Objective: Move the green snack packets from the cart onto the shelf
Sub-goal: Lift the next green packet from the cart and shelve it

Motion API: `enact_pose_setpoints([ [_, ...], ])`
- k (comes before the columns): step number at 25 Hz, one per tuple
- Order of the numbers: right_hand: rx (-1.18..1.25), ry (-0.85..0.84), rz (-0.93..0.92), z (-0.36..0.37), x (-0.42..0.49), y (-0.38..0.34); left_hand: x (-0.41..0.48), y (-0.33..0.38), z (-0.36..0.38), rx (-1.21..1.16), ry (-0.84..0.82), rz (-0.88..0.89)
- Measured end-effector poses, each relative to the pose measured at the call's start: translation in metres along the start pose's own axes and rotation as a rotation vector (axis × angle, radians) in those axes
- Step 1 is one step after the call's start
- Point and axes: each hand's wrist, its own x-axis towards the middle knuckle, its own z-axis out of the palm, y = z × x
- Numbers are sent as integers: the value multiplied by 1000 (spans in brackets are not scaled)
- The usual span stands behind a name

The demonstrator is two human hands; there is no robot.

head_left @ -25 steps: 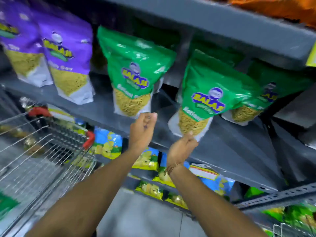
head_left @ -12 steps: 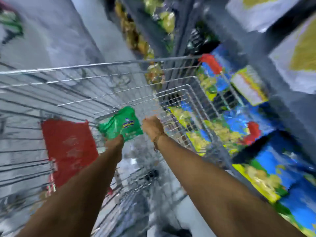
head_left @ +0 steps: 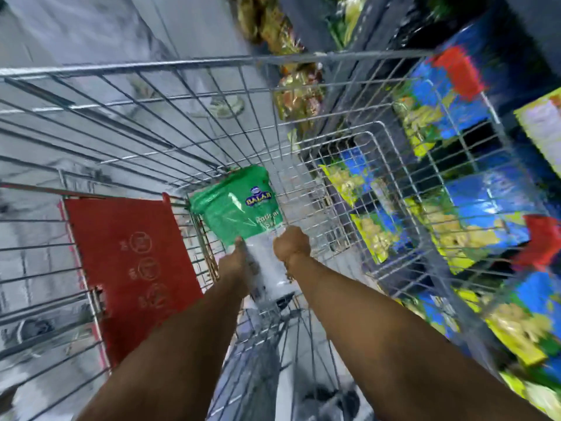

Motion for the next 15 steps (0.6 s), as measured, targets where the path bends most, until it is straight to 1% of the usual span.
enact_pose_setpoints([
  [1, 12, 27, 5, -15, -10, 0, -10, 2, 2, -5, 12, 50],
  [2, 48, 55, 2, -31, -20, 0, -23, 9, 7, -26, -16, 60],
  [4, 111, 84, -60, -69, -49, -1, -60, 25, 17, -33, -100, 143],
  [5, 136, 131, -119, -90, -67, 0, -87, 34, 23, -53, -113, 227],
  [7, 274, 302, -268, -131, -110, 11, -158, 52, 30, -52, -135, 347],
  [10, 504, 570, -481, -182, -180, 44, -270, 55, 35, -2, -121, 762],
  [12, 676, 666, -571, -211, -226, 92, -333, 30, 40, -35, -214, 1015],
  [13, 761, 694, -591, -222, -246, 114, -358, 15, 45, -43, -284, 1097],
  [15, 890, 754, -597, -238, -282, 166, -404, -26, 56, -5, -381, 1178],
])
